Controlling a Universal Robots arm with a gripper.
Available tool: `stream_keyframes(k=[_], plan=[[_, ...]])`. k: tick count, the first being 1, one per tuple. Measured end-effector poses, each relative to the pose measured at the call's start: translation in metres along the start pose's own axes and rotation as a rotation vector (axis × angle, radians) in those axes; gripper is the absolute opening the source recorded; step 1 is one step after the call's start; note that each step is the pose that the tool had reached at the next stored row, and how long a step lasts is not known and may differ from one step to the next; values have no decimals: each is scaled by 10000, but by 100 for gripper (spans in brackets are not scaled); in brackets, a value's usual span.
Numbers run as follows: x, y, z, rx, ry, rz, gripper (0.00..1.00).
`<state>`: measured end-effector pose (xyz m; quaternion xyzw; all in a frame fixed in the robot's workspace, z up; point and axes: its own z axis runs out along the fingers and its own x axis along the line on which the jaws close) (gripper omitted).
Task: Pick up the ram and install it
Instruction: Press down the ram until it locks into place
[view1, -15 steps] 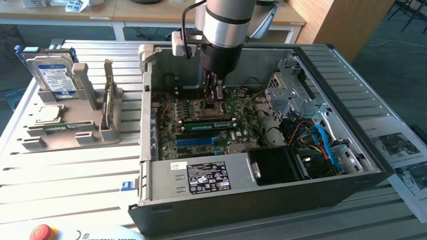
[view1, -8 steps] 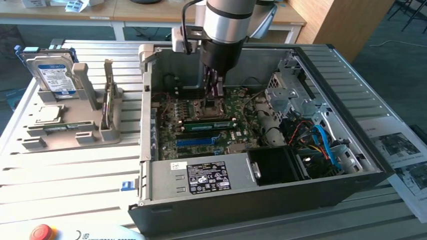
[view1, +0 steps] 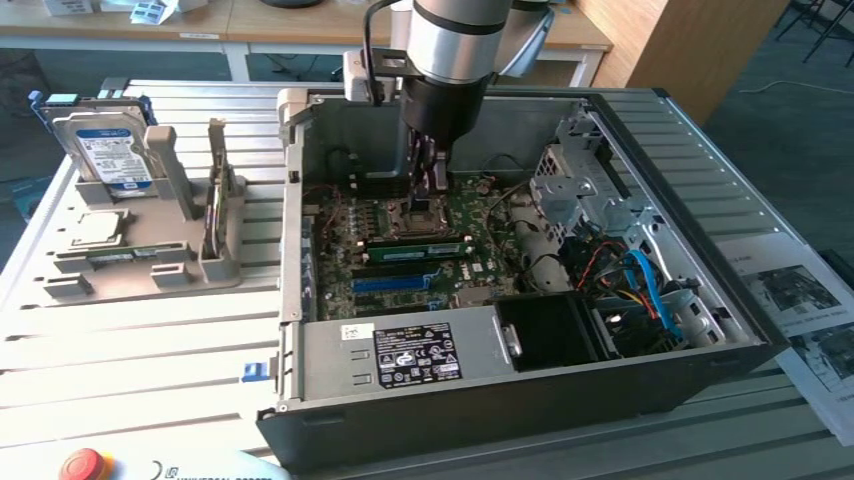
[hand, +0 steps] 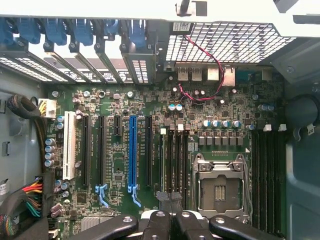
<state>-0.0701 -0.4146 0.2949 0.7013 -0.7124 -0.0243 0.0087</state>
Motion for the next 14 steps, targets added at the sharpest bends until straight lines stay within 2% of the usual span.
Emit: stream_keyframes(k=[14], plan=[[0,1,-15,0,0,0,10]])
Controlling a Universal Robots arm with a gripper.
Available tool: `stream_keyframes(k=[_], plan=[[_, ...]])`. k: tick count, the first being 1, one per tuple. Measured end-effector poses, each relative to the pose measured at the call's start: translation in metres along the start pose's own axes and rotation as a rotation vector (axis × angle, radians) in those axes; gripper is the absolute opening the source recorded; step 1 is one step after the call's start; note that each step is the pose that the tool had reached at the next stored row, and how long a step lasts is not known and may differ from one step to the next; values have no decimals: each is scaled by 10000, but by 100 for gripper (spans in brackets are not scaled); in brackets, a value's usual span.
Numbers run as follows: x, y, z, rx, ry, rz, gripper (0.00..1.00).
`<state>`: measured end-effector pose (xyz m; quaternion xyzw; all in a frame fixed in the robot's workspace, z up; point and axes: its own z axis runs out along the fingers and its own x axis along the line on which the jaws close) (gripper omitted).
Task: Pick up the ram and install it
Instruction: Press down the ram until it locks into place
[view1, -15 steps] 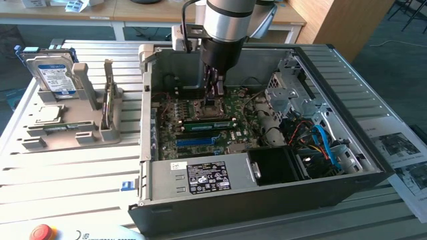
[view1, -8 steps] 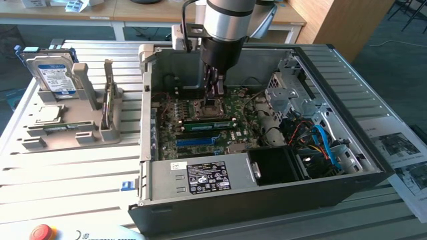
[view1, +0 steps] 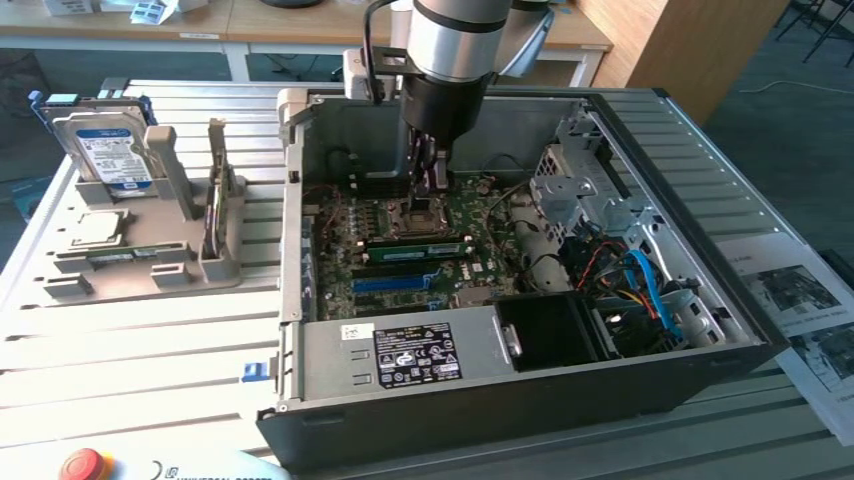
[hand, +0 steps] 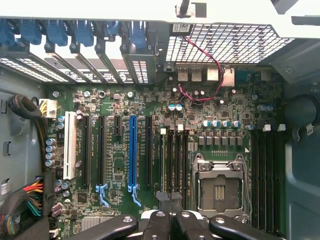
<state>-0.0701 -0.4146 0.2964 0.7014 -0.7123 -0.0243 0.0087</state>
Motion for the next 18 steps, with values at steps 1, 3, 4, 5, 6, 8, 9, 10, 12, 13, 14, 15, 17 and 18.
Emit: stream_keyframes(k=[1,3,4,5,6,8,9,10,12,13,14,15,17,18], plan=[[0,0,0,0,0,0,10],[0,0,0,0,0,0,10],[0,0,0,0,0,0,10],[0,0,0,0,0,0,10],[0,0,0,0,0,0,10],[0,0,0,0,1,0,10],[0,0,0,0,0,0,10],[0,0,0,0,0,5,10],[0,0,0,1,-1,30,10],[0,0,0,1,-2,56,10],[0,-1,-1,1,-3,97,10],[0,-1,-1,2,-6,149,10],[0,-1,0,5,-13,303,10],[0,-1,0,7,-18,399,10]])
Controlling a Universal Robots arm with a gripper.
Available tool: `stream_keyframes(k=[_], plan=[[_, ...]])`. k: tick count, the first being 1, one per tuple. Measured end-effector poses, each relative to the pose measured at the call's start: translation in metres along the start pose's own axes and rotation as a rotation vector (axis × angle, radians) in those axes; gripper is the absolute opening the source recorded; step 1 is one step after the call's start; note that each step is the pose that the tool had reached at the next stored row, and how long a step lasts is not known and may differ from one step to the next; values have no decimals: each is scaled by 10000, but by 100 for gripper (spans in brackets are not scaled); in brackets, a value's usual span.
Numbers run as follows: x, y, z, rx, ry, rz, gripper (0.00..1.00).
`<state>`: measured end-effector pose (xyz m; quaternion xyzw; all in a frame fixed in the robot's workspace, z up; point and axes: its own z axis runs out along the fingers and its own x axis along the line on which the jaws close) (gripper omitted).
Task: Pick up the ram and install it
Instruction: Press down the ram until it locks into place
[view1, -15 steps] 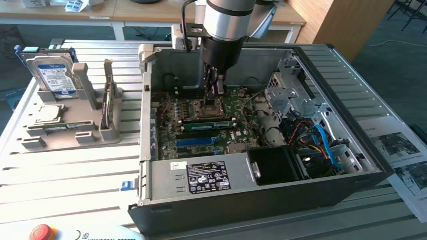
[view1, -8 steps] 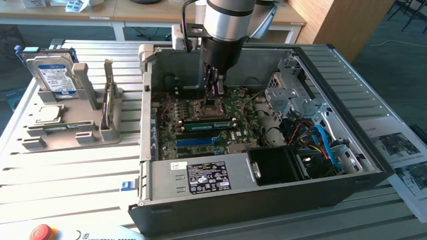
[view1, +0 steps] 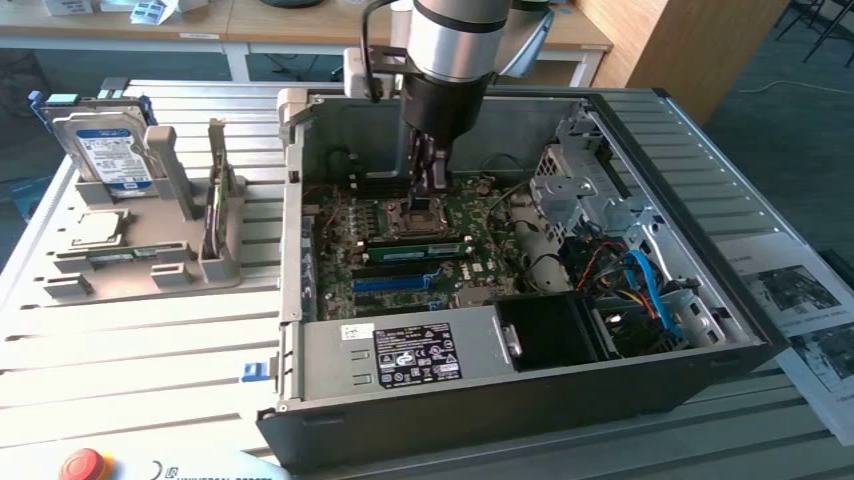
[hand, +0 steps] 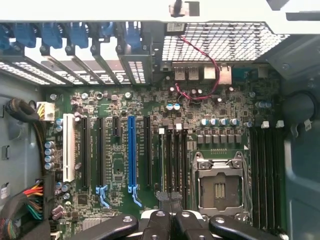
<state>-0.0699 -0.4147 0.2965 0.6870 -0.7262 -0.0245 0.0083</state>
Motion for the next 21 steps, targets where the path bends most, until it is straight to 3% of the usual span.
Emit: stream_keyframes(k=[6,21], plan=[[0,0,1,16,-37,774,10],[0,0,4,74,-161,3404,10]])
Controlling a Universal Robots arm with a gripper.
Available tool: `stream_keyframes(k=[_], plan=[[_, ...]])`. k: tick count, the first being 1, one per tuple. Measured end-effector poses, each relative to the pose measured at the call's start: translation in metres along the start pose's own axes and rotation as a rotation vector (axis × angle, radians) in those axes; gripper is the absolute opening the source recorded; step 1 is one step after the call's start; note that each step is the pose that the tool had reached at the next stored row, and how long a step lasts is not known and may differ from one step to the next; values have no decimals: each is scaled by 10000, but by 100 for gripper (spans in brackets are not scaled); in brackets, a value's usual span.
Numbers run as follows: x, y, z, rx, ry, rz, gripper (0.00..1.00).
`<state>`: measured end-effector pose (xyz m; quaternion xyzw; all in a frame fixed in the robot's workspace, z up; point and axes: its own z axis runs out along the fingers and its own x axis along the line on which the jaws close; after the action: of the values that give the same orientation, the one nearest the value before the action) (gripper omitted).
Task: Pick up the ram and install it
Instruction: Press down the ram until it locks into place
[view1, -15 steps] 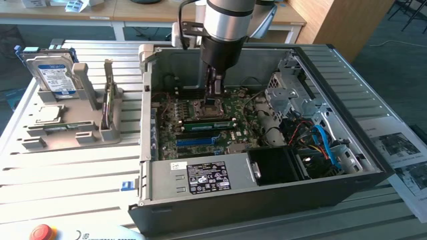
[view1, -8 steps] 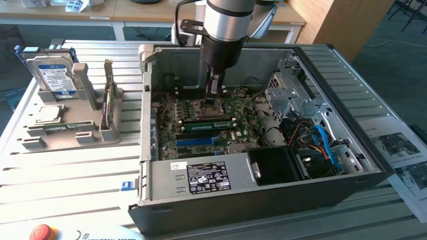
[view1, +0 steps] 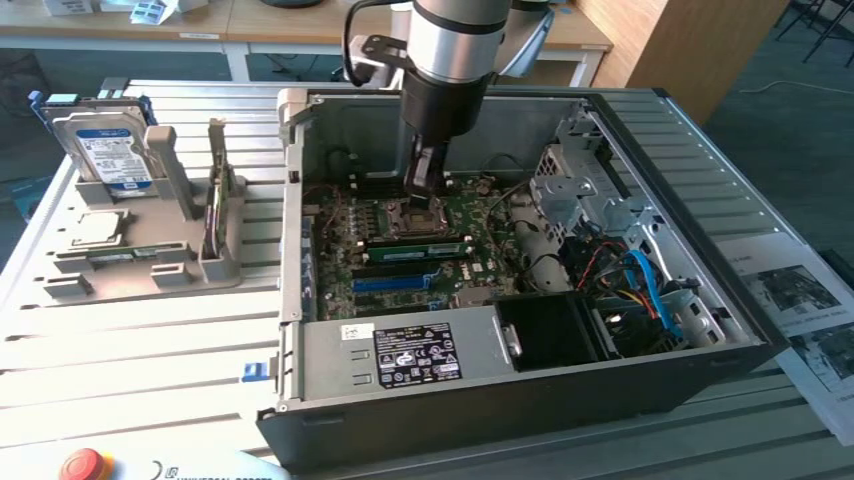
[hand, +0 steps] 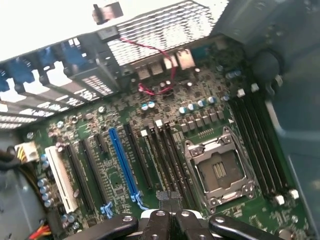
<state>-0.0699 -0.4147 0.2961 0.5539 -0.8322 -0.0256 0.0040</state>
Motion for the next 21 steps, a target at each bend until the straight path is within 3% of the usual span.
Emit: stream_keyframes(k=[21], plan=[[0,0,5,77,-167,3547,10]])
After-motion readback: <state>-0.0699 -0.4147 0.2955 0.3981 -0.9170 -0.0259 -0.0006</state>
